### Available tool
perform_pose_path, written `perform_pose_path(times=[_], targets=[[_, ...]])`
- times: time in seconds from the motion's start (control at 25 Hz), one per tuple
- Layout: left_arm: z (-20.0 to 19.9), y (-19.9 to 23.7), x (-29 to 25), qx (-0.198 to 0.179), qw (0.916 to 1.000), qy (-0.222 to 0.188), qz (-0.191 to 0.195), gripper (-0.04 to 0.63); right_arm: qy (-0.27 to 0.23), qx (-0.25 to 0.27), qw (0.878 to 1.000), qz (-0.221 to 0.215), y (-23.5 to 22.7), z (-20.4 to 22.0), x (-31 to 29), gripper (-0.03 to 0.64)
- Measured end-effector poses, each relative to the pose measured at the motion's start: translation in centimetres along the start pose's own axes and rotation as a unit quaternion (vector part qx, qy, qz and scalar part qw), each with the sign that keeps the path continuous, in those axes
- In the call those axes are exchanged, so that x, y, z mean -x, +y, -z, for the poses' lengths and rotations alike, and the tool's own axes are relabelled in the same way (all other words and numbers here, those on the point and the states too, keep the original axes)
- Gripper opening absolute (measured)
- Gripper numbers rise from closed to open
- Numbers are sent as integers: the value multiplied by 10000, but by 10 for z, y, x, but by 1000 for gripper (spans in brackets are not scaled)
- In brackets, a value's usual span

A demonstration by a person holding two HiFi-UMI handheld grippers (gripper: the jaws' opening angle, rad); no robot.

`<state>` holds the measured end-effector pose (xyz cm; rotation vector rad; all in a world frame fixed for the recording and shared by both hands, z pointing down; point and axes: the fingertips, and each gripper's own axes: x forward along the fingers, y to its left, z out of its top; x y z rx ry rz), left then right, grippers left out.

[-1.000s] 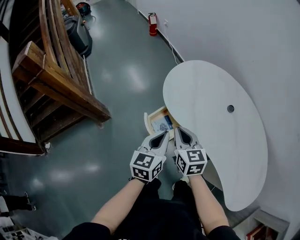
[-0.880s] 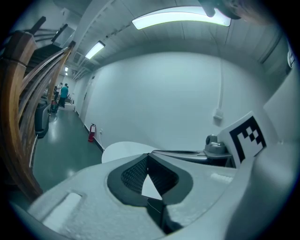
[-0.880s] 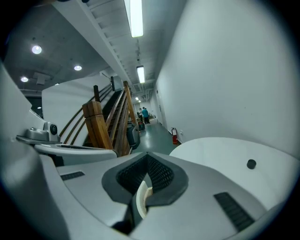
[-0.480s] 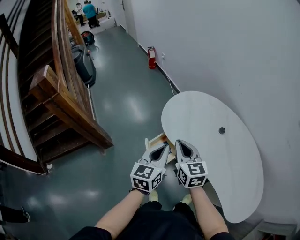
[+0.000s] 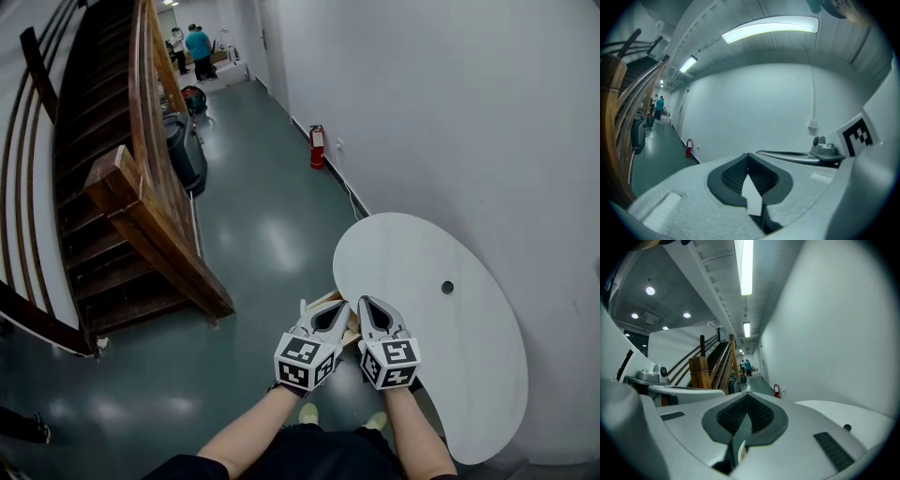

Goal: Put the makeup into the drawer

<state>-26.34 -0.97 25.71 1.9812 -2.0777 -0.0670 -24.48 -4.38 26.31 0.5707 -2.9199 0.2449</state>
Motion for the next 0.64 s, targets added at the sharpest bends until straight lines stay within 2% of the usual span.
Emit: perform_pose_path(times=[0.64], targets=[[-9, -3, 9, -107, 9998, -133, 34, 8, -149, 53, 9999, 46, 7, -8, 7, 14]])
